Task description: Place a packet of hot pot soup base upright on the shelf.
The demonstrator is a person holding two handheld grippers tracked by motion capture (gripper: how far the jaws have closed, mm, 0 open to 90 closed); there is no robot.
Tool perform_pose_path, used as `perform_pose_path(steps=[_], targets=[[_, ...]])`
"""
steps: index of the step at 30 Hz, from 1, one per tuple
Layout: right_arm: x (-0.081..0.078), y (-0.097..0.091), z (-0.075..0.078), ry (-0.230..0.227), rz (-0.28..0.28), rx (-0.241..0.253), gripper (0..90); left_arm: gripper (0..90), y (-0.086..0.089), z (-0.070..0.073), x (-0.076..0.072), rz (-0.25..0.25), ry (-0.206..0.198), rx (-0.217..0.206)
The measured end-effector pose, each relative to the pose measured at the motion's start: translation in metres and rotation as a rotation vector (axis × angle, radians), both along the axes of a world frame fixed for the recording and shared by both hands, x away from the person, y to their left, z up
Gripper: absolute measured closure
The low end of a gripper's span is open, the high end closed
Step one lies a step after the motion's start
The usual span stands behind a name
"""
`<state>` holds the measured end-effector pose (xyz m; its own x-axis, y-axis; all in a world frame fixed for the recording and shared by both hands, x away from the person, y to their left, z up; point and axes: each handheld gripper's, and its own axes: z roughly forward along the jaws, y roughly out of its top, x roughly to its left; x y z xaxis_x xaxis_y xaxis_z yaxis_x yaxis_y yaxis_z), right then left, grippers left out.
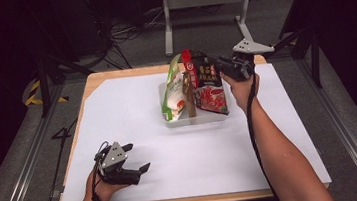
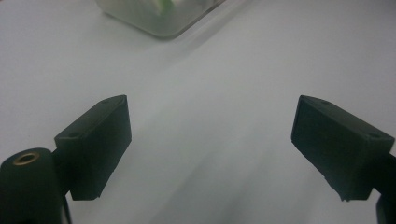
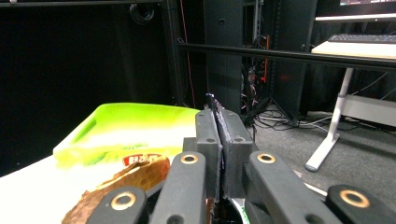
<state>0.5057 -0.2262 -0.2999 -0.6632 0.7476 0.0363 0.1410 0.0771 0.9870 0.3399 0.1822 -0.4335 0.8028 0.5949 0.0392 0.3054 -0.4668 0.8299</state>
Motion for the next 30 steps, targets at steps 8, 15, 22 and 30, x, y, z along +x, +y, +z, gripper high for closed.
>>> perform_pose_path(steps=[8, 15, 22, 30], targets=[[-0.007, -0.009, -0.009, -0.012, 0.016, 0.023, 87.2, 12.9, -0.001, 0.0, -0.001, -0.002, -0.002, 0.002], [-0.012, -0.01, -0.008, -0.049, 0.014, -0.047, 80.0, 12.8, -0.002, 0.0, -0.001, -0.001, 0.001, 0.013], [-0.015, -0.013, -0.002, -0.048, 0.017, -0.094, 87.2, 13.0, -0.001, 0.0, 0.0, 0.002, 0.0, 0.005], [0.001, -0.002, 0.009, -0.03, -0.028, -0.124, 87.7, 13.2, 0.0, 0.001, 0.0, 0.001, -0.005, 0.001]])
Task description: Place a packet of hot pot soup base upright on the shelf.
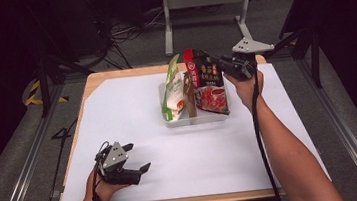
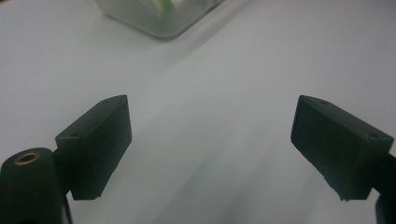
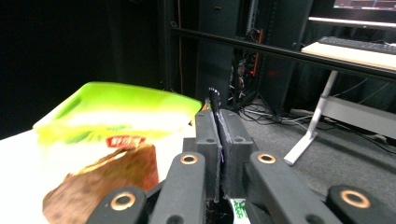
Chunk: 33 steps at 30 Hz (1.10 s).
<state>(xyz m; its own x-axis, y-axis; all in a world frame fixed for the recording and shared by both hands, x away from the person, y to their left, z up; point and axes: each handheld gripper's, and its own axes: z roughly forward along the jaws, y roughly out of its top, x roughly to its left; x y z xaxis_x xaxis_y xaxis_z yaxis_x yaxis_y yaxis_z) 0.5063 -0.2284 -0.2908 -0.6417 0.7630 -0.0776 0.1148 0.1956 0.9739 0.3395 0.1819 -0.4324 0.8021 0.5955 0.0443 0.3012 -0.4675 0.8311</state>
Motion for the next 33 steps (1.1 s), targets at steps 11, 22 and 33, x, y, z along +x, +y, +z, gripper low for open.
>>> perform_pose_path(steps=[11, 22, 33], targets=[[0.009, 0.017, 0.007, -0.068, -0.036, 0.026, 88.1, 14.1, 0.005, 0.002, 0.001, 0.014, -0.009, -0.013], [-0.002, -0.005, -0.022, -0.149, 0.039, 0.055, 86.6, 14.2, 0.004, 0.002, 0.001, 0.021, -0.006, -0.005], [-0.016, -0.029, -0.024, -0.129, 0.033, 0.019, 68.8, 14.2, 0.004, 0.001, 0.0, 0.02, -0.002, 0.002]])
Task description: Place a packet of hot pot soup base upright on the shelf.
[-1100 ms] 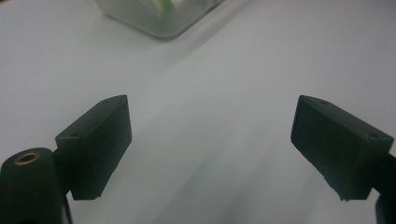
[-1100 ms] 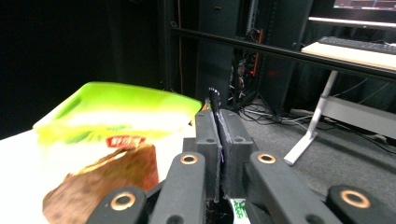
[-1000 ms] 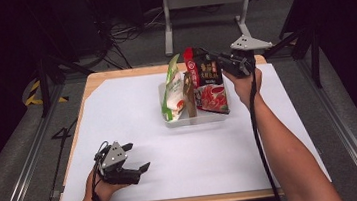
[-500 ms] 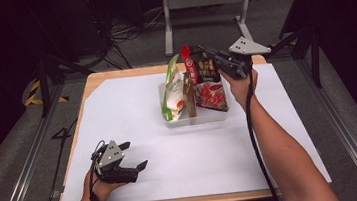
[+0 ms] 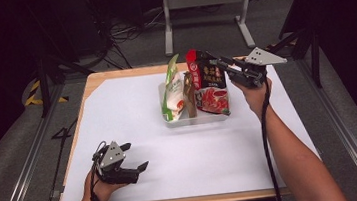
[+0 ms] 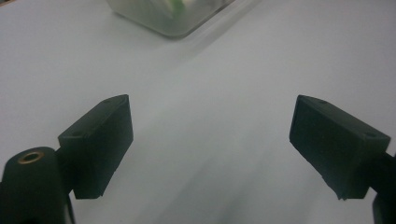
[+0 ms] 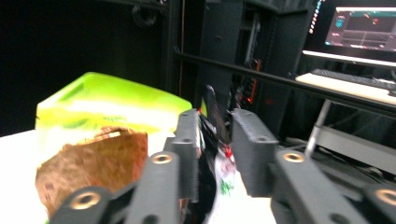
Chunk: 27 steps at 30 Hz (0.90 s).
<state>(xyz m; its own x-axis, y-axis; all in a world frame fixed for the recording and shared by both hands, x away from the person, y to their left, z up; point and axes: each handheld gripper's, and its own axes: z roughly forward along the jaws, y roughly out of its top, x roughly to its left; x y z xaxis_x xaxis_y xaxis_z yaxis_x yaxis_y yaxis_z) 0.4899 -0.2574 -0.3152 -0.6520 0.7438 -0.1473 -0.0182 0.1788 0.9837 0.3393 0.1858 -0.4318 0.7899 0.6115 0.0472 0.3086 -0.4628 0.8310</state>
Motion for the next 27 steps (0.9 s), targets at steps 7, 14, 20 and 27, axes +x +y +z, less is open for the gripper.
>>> perform_pose_path(steps=[7, 14, 20, 27], targets=[[-0.015, -0.003, -0.002, 0.035, -0.003, -0.035, 69.9, 14.1, -0.001, 0.0, 0.0, -0.005, 0.001, 0.007], [-0.035, -0.012, -0.011, 0.088, 0.016, -0.068, 87.6, 14.1, -0.002, 0.001, -0.001, -0.007, -0.004, 0.011], [-0.046, -0.016, -0.022, 0.124, 0.022, -0.116, 90.0, 13.9, -0.002, 0.0, -0.001, -0.006, 0.0, 0.013], [-0.055, -0.021, -0.045, 0.199, 0.039, -0.185, 90.0, 13.8, -0.005, -0.001, 0.0, -0.014, 0.004, 0.027]])
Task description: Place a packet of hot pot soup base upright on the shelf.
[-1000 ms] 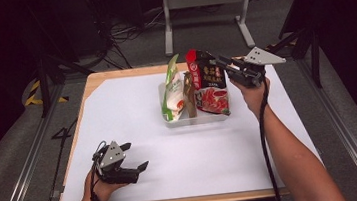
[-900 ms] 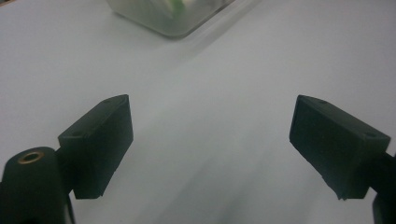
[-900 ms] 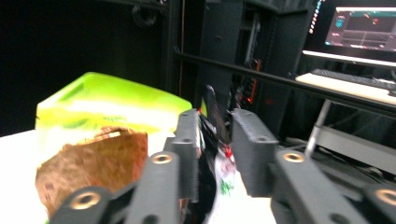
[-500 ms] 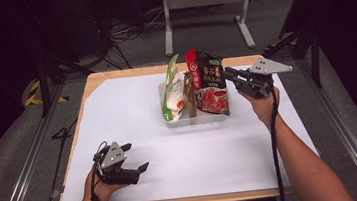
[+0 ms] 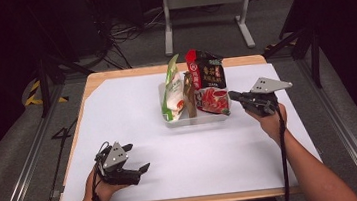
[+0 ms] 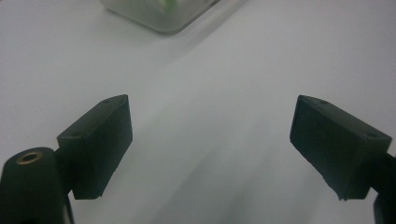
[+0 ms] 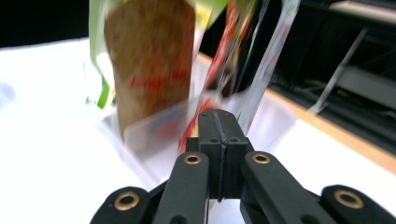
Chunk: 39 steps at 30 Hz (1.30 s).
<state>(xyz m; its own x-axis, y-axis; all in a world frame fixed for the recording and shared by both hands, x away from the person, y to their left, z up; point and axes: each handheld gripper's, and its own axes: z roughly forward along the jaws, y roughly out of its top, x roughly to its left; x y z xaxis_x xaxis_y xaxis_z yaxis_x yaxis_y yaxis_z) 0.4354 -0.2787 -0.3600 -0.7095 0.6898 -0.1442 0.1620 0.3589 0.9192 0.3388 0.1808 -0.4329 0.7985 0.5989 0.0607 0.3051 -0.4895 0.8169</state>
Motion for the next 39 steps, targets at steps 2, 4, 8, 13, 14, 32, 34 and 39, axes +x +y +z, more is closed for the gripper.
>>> perform_pose_path(steps=[2, 4, 8, 13, 14, 32, 34, 39], targets=[[-0.003, 0.002, -0.014, 0.036, 0.008, -0.048, 90.0, 13.7, -0.001, 0.0, 0.0, -0.004, 0.003, 0.006], [-0.003, 0.004, -0.024, 0.06, 0.014, -0.074, 90.0, 13.6, -0.002, 0.0, 0.0, -0.01, 0.005, 0.006], [-0.003, 0.008, -0.033, 0.086, 0.007, -0.113, 90.0, 13.5, -0.003, -0.001, 0.001, -0.012, 0.005, 0.011], [-0.004, 0.006, -0.036, 0.08, -0.018, -0.116, 90.0, 13.2, -0.002, -0.001, 0.0, -0.016, 0.005, 0.017], [-0.005, 0.004, -0.035, 0.084, -0.021, -0.104, 90.0, 13.2, -0.001, -0.001, 0.0, -0.015, 0.005, 0.015], [0.005, 0.027, -0.045, 0.123, -0.03, -0.146, 90.0, 13.0, -0.003, -0.003, 0.0, -0.022, 0.007, 0.03], [0.006, 0.027, -0.044, 0.126, -0.036, -0.149, 90.0, 13.0, -0.003, -0.003, 0.0, -0.019, 0.009, 0.03], [0.008, 0.031, -0.044, 0.128, -0.066, -0.168, 90.0, 13.0, -0.003, -0.003, 0.0, -0.02, 0.012, 0.035]])
